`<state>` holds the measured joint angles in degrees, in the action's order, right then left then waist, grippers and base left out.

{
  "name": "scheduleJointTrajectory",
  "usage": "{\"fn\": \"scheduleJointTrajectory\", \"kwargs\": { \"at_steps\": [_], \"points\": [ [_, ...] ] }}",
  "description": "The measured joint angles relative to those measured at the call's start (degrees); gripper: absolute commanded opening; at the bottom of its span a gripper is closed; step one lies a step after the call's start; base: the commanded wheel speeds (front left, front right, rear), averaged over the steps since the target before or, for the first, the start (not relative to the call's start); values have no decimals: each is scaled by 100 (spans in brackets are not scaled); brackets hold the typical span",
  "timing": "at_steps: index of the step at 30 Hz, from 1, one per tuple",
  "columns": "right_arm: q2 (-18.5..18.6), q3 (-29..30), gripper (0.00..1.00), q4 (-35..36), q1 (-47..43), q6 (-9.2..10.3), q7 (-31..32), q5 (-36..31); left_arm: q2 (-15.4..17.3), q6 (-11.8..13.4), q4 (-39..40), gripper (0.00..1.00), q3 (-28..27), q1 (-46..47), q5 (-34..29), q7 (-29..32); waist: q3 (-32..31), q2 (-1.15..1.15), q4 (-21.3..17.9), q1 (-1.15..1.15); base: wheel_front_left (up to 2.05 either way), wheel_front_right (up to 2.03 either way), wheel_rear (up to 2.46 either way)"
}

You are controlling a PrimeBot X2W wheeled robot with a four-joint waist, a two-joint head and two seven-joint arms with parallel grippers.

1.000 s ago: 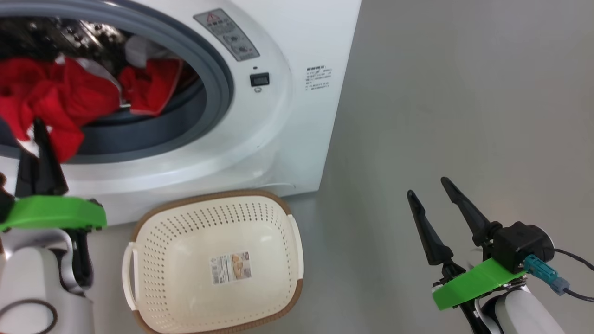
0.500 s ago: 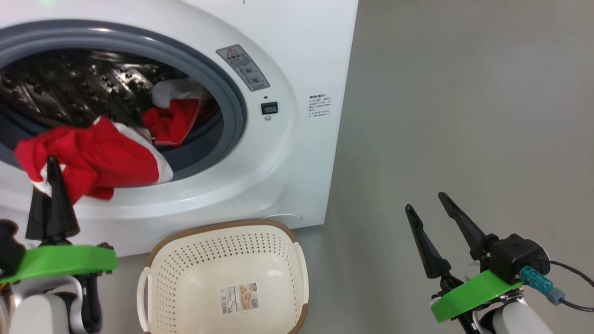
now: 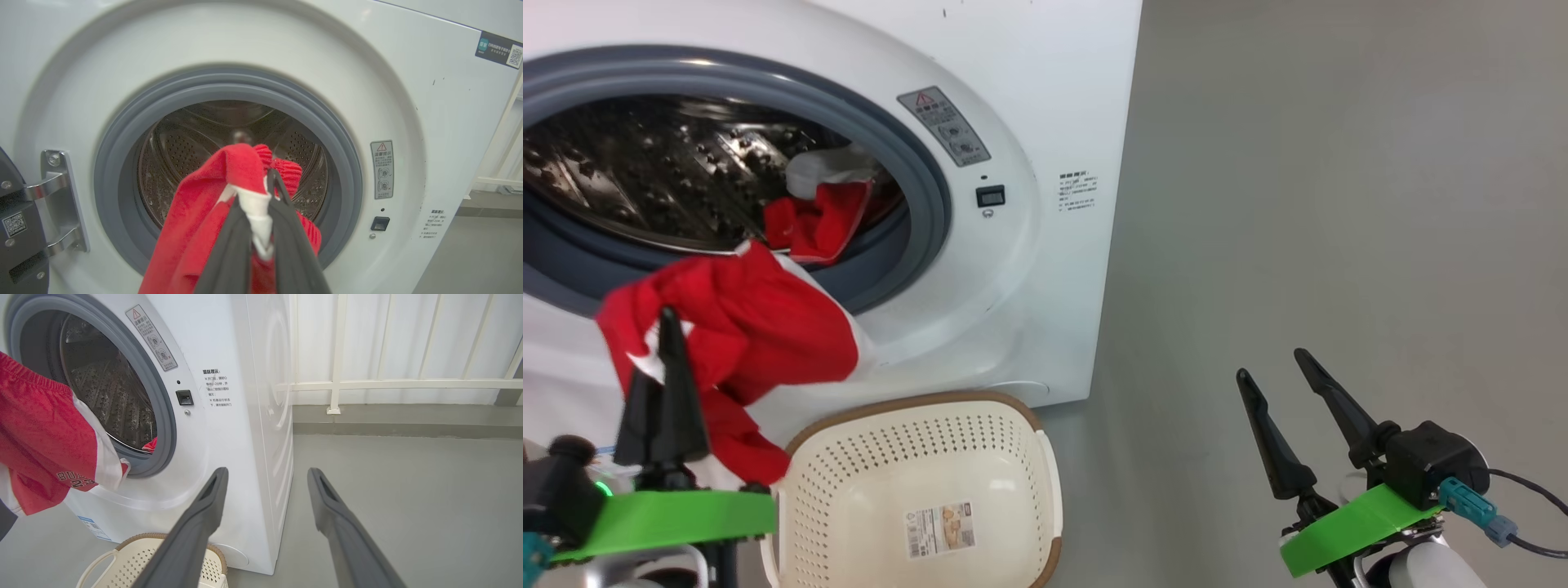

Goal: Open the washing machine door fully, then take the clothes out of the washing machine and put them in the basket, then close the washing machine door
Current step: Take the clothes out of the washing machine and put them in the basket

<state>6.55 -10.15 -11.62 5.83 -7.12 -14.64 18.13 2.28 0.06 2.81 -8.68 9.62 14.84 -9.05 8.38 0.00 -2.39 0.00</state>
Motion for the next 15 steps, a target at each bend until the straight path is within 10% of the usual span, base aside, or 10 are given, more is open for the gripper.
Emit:
{"fn": "scheduleJointTrajectory", "kwargs": {
  "at_steps": [15],
  "points": [
    [-3,-23,100,77,288,0,0,1,-4,136,-2276,0,510,220,625,-225,695,0,-94,0,0,0,0]
  ]
}}
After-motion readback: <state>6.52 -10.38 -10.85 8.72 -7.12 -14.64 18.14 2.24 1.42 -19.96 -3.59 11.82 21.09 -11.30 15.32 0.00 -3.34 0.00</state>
